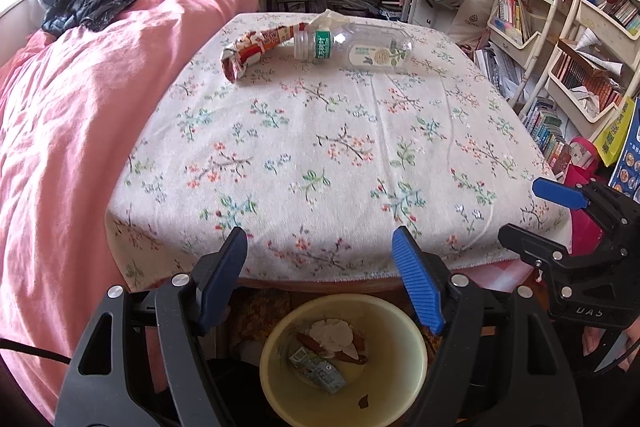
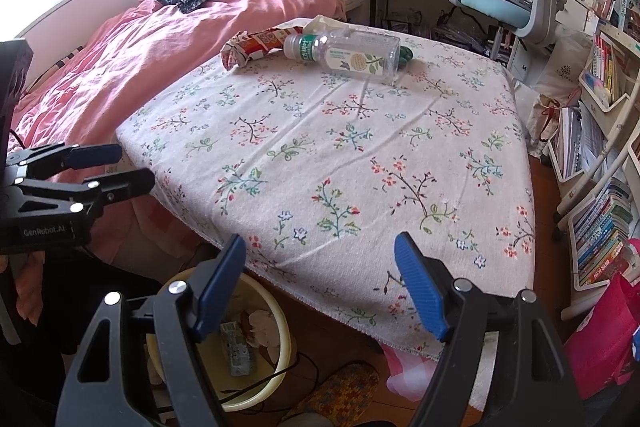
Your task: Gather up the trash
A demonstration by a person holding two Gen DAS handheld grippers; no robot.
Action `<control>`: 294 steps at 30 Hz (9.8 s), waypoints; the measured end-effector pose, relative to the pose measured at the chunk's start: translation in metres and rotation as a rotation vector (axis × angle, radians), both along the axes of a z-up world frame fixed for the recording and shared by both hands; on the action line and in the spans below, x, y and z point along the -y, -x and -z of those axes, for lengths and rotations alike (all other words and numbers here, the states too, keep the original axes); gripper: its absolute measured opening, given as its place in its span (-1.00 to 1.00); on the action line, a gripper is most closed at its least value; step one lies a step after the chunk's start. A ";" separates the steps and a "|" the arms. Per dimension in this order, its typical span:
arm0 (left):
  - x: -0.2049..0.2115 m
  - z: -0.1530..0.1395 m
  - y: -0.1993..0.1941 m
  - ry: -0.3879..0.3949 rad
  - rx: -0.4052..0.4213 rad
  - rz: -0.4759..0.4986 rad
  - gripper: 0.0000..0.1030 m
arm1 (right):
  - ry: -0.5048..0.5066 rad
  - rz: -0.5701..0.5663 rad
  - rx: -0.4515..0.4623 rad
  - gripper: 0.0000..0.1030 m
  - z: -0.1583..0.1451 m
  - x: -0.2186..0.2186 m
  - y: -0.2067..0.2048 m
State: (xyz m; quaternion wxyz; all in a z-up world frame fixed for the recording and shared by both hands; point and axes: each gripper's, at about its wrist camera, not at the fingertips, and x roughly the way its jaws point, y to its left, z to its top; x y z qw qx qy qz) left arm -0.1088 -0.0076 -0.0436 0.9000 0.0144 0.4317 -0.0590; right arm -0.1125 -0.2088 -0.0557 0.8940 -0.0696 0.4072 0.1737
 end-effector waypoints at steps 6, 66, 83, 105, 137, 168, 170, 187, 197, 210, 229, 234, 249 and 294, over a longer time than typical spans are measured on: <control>-0.010 -0.021 -0.049 -0.060 0.060 -0.021 0.41 | 0.038 -0.049 0.010 0.44 -0.005 -0.009 -0.026; 0.051 -0.025 -0.283 -0.223 0.101 0.258 -0.86 | 0.318 -0.533 0.040 0.30 0.004 -0.067 -0.229; 0.022 -0.030 -0.281 -0.063 0.034 0.220 -0.90 | 0.198 -0.259 -0.063 0.12 -0.002 -0.022 -0.144; 0.004 -0.040 -0.235 0.006 0.056 0.158 -0.92 | -0.125 -0.283 -0.093 0.04 -0.018 0.003 -0.117; -0.024 -0.021 0.053 0.077 -0.084 0.122 -0.92 | 0.093 -0.572 -0.332 0.08 0.067 -0.078 0.043; 0.024 -0.063 -0.027 -0.065 0.142 0.143 0.09 | 0.112 -0.298 -0.015 0.36 0.010 -0.014 0.007; 0.027 -0.065 -0.054 -0.041 0.159 0.114 0.10 | 0.102 -0.277 -0.006 0.37 0.007 -0.008 -0.005; 0.074 -0.005 -0.262 -0.004 0.111 0.063 0.26 | 0.062 -0.194 -0.032 0.39 0.016 0.014 -0.104; 0.080 0.034 -0.321 -0.024 0.031 0.053 0.26 | 0.048 -0.162 -0.024 0.39 0.017 0.017 -0.142; 0.083 0.028 -0.346 0.182 0.057 0.215 -0.65 | 0.034 -0.138 -0.019 0.39 0.018 0.012 -0.170; 0.124 0.022 -0.312 0.148 -0.031 0.497 -0.65 | 0.061 0.019 0.071 0.40 0.009 0.050 -0.209; 0.116 0.019 -0.314 0.176 -0.018 0.446 -0.65 | 0.093 0.007 0.065 0.40 0.013 0.048 -0.236; 0.121 0.017 -0.304 0.102 -0.011 0.388 -0.65 | 0.074 -0.062 -0.021 -0.29 0.018 0.047 -0.247; 0.024 -0.006 -0.028 -0.055 0.020 0.082 -0.65 | -0.117 -0.391 -0.071 -0.29 -0.002 -0.033 0.002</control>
